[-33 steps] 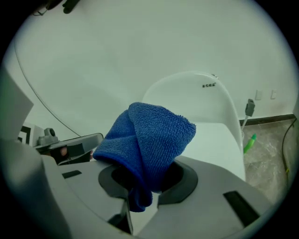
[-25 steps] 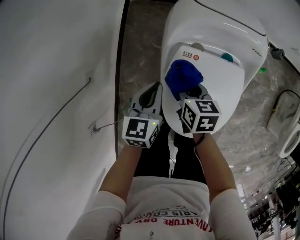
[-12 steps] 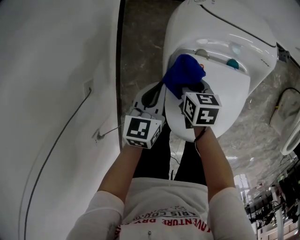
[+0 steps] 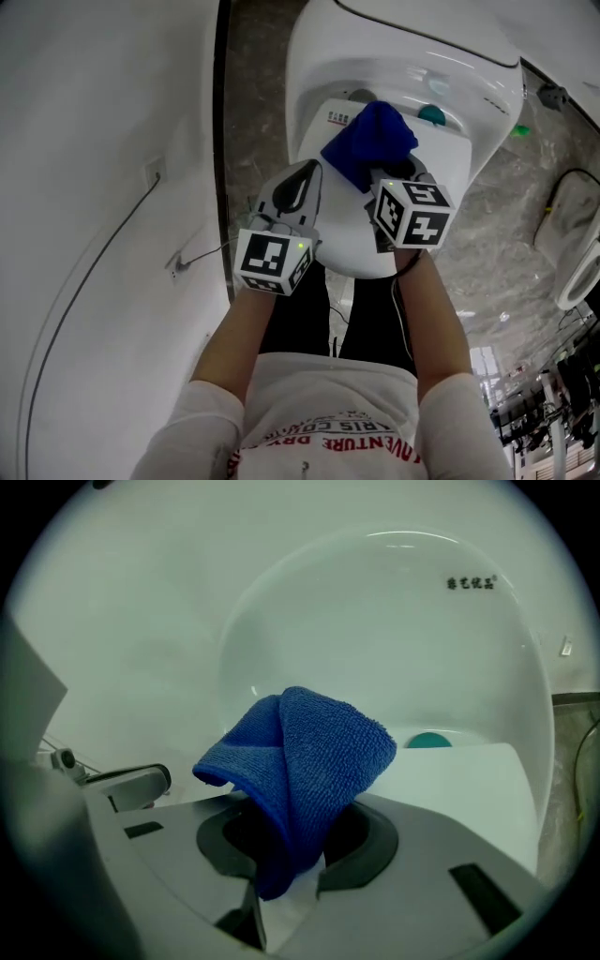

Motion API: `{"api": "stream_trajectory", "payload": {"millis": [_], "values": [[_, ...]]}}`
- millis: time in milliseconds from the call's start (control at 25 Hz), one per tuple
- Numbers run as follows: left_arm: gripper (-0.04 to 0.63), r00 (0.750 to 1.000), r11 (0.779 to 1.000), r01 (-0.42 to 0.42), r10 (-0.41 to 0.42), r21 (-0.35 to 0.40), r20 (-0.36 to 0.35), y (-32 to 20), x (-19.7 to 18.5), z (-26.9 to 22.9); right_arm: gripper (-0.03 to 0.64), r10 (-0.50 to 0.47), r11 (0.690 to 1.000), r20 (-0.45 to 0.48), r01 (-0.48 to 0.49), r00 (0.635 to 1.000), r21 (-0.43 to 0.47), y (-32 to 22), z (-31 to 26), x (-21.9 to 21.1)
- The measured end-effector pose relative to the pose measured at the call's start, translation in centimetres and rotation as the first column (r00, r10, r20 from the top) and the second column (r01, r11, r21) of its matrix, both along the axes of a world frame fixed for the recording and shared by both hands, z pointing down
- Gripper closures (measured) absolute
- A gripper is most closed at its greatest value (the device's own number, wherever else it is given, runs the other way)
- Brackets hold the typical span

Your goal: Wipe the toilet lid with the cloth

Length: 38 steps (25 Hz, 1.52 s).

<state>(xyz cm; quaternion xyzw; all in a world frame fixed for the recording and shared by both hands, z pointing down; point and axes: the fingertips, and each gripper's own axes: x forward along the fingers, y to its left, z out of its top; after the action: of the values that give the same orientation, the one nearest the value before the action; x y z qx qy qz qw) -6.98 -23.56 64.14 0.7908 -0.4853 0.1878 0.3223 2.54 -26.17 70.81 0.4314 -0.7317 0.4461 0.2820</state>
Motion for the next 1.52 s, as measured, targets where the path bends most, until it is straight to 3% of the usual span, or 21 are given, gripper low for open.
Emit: {"api": "stream_trajectory", "payload": {"millis": [240,520,960,1240,1360,1520], "values": [[0.589,0.999,0.999,0.044,-0.044,0.009,-0.014,-0.6,6.0,-0.5,0.529,0.000,1.000,-0.018,0.000,1.000,-0.008,0.7,-0.3,7.5],[0.589,0.999,1.000,0.025,-0.025,0.013,-0.027,-0.3,13.9,-0.3,0.528,-0.014,1.000,-0.039,0.013,0.999,-0.009,1.5,-0.2,15.4],[0.589,0.999,0.999,0.036,-0.036,-0.006,-0.021,2.1,19.5,0.6,0.528,-0.037,0.999,-0.106,0.036,0.994,-0.015,3.2,0.9,22.7],[0.589,0.999,1.000,0.023,-0.023,0.004,-0.033,4.8,17.8,-0.7,0.529,0.055,0.998,-0.176,-0.062,0.983,-0.032,4.9,0.3,25.2],[0.589,0.999,0.999,0.040,-0.040,0.008,-0.035,5.9,14.5,-1.3,0.529,0.095,0.995,-0.141,-0.095,0.986,0.002,5.5,-2.2,22.7],[0.589,0.999,0.999,0.031,-0.031,0.025,-0.031,7.4,9.4,-2.3,0.529,0.087,0.996,-0.065,-0.086,0.994,0.029,7.3,-5.2,15.8]]}}
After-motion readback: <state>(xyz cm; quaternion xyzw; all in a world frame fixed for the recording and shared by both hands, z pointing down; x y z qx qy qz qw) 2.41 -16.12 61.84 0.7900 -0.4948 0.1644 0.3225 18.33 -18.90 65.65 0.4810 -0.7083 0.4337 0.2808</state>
